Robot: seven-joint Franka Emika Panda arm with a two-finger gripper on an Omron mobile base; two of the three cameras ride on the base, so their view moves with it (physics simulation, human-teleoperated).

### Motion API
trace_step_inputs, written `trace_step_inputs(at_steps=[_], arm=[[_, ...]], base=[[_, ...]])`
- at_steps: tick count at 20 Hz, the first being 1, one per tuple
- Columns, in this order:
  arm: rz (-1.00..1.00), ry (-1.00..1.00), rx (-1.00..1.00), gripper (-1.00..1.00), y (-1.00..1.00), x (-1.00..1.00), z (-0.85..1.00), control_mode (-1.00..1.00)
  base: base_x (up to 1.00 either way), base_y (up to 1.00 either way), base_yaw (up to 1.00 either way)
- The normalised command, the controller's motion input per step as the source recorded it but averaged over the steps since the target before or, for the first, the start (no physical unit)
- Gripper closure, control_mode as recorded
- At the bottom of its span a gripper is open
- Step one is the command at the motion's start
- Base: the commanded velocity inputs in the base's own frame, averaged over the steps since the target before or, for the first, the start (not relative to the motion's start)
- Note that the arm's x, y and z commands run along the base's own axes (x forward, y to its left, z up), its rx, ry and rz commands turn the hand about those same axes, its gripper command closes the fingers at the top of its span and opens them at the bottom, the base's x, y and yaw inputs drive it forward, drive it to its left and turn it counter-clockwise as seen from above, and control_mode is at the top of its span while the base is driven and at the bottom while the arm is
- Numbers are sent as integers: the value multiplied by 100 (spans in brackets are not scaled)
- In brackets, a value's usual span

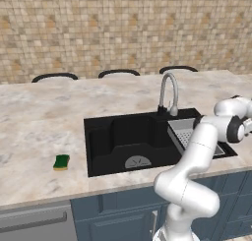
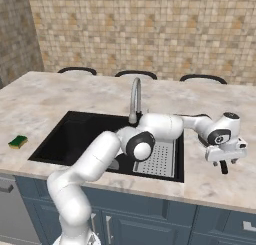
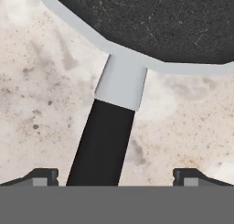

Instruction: Pick the pan and sponge and place them into the sink. Then turn on the water.

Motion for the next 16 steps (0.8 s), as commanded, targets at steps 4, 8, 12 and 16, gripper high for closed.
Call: trace_step_inputs(at_steps=[4,8,12,16], arm=[[3,3,1,100,1,4,-22,-100],[0,1,1,100,0,0,-2,-100],[5,-2,0,100,1,-8,8,-100],[7,-3,-2,100,1,-13,27,-100]], base=[[0,0,0],[0,0,0],[0,0,0],[0,0,0]])
